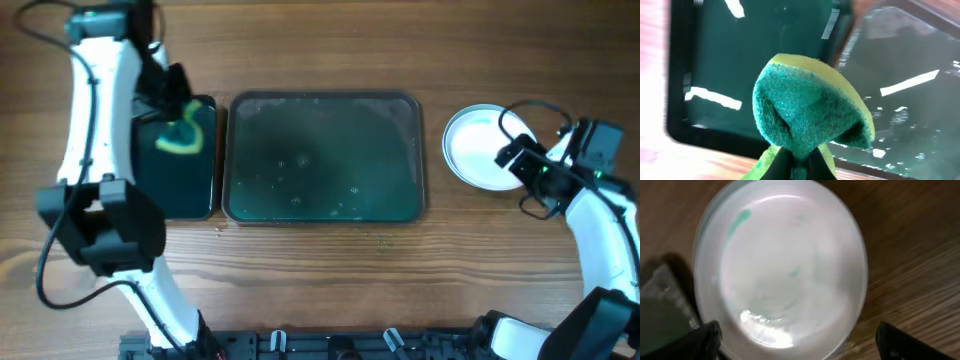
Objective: Clean dirty plates on tray and stack at the side
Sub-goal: 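Lower the sponge into the black tray and release it with the left gripper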
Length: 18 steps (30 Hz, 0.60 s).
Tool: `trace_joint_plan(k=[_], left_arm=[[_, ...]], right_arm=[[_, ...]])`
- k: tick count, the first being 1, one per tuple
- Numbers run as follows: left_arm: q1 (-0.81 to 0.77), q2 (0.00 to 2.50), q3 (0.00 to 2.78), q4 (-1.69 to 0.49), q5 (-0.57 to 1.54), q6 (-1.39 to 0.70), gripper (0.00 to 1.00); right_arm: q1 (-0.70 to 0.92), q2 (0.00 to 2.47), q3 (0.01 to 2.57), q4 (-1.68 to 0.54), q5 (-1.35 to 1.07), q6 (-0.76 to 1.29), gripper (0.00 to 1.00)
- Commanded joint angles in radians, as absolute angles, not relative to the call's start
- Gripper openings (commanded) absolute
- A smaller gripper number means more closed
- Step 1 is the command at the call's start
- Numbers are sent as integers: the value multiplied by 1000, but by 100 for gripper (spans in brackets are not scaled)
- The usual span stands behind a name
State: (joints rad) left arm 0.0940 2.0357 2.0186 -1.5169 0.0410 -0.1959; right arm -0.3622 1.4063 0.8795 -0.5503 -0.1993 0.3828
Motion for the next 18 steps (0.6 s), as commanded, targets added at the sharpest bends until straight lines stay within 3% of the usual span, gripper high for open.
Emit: trace_joint_plan(k=[1,9,10,12,18], left_arm=[[157,2014,1927,-1487,17,-117,4],[189,2014,1555,-1156,9,-56,5],[189,2014,1537,-1131,9,-56,25],[189,2014,1539,-1124,10,-65,100],[163,1870,1695,-1212,151,-113,100]], right_arm=[[-331,1403,1055,-669,-238,329,100],[-186,1403,1085,-738,-286,287,99],[-182,1403,1085,-739,-286,284,99],[-182,1403,1085,-737,-286,253,100],[-180,1337,1238,-923,-299,208,100]])
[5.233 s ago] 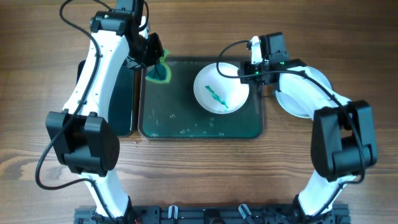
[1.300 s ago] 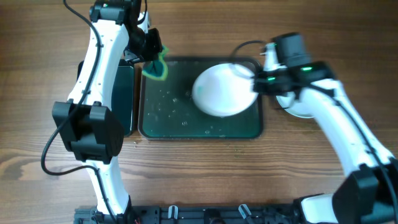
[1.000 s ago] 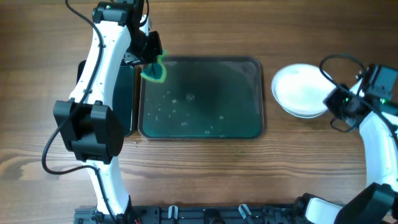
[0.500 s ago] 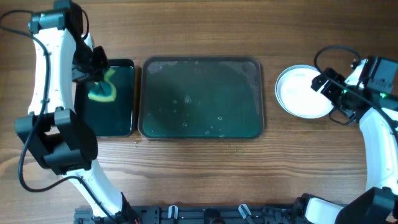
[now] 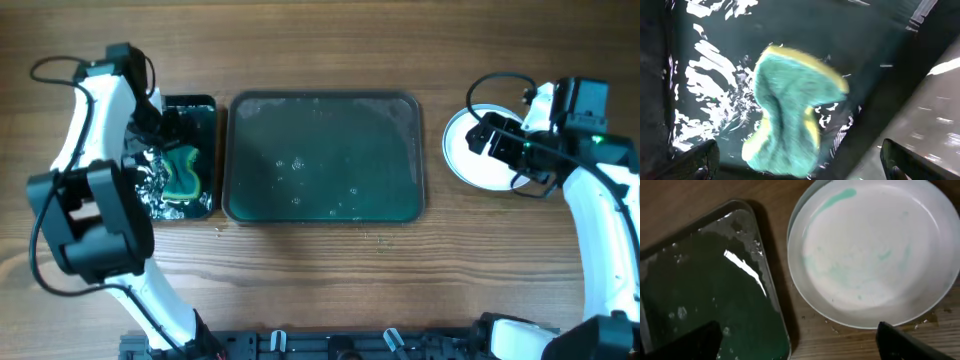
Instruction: Clean dirty plates on tray and stack at the side
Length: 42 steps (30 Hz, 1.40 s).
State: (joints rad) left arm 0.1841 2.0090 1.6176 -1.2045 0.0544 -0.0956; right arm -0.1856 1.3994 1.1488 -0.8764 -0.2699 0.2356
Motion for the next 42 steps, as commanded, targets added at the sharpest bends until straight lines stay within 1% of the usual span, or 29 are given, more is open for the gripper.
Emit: trace_joint_plan(k=[1,4,9,11,12,16,22,24,26,28,30,32,34,37,42], left_arm=[[144,1809,1695,-1214,187,-113,100],[106,1747,1695,-1213,190,-113,100],[96,1748,1695,-1212,190,-112,100],[96,1748,1695,-1212,190,-112,100],[96,1748,1695,-1212,190,-112,100],[96,1748,1695,-1212,190,-112,100],[96,1748,1695,-1213,190,-112,100],[96,1748,1695,-1212,190,-112,100],[96,1748,1695,-1213,190,-112,100],[96,1748,1695,-1212,190,-112,100],[96,1748,1695,-1212,190,-112,100],[96,1748,1695,-1212,190,-112,100],[96,1748,1695,-1212,190,-112,100],[96,1748,1695,-1212,190,-112,100],[96,1748,1695,-1212,190,-112,100]], right_arm=[[-178,1304,1262,-954,-312,203,100],[-147,1185,1281,-1019,-314,156,100],[-121,947,1281,-1057,-316,157,100],[-121,884,1281,-1072,-316,194,100],[-121,870,1281,-1073,-315,218,100],[-121,859,1281,-1124,-311,208,100],[-121,866,1279,-1063,-376,-4,100],[-121,828,1233,-975,-375,-2,100],[-96,672,1027,-710,-361,-1,100],[-49,518,812,-501,-319,1,100],[-9,328,521,-269,-284,10,100],[-9,219,325,-121,-262,51,100],[-9,120,154,-47,-183,198,100],[-9,22,7,30,-180,248,100],[-8,4,5,14,-176,269,100]])
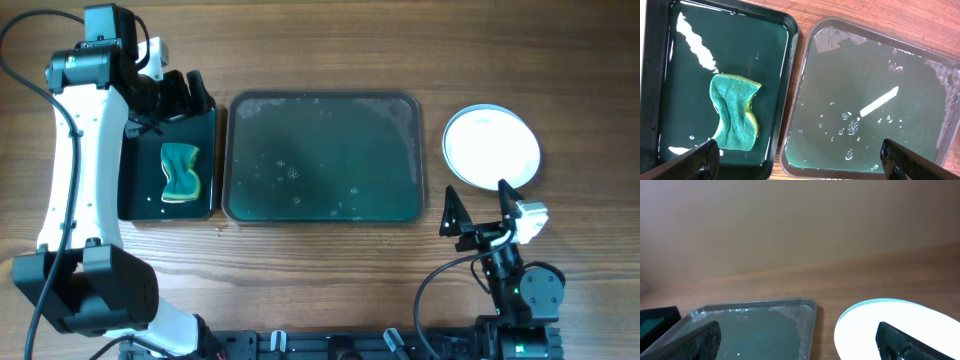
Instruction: Clean dirty plates on tray and stack at the side
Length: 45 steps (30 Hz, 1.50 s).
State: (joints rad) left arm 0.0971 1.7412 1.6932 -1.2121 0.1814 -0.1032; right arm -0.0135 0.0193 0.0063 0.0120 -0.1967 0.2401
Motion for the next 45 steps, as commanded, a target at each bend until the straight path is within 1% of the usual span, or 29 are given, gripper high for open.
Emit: trace_joint_plan(k=[1,13,15,17,19,20,21,23,26,30,34,40,45], left_arm=[[96,1748,1695,-1212,190,-112,100],[96,1742,1695,-1213,175,-112,100],[91,1702,1676,-1177,176,-112,100],[36,1565,1516,-894,194,-112,100],[-4,1440,1348,-690,190,-112,100],[-16,1324,1206,-563,190,-112,100],[-16,1268,1137,-511,190,-112,100],[-12,1071,912,-384,190,-112,100],[-1,821,661,-267,181,-112,100],[-1,490,379,-127,163,-112,100],[-5,187,146,-46,140,-112,100],[-5,22,6,-46,129,-112,100],[-4,3,6,-66,119,-112,100]], right_arm=[[-8,5,5,14,-176,269,100],[-8,14,5,14,-176,269,100],[-8,14,5,14,-176,269,100],[-8,14,5,14,-176,269,100],[-8,14,5,14,-176,269,100],[-8,14,5,14,-176,269,100],[-8,14,5,14,-176,269,100],[-8,14,5,14,-176,269,100],[-8,14,5,14,-176,269,100],[-8,14,5,14,-176,269,100],[-8,14,5,14,-176,269,99],[-8,14,5,14,-176,269,100],[-8,14,5,14,-176,269,100]])
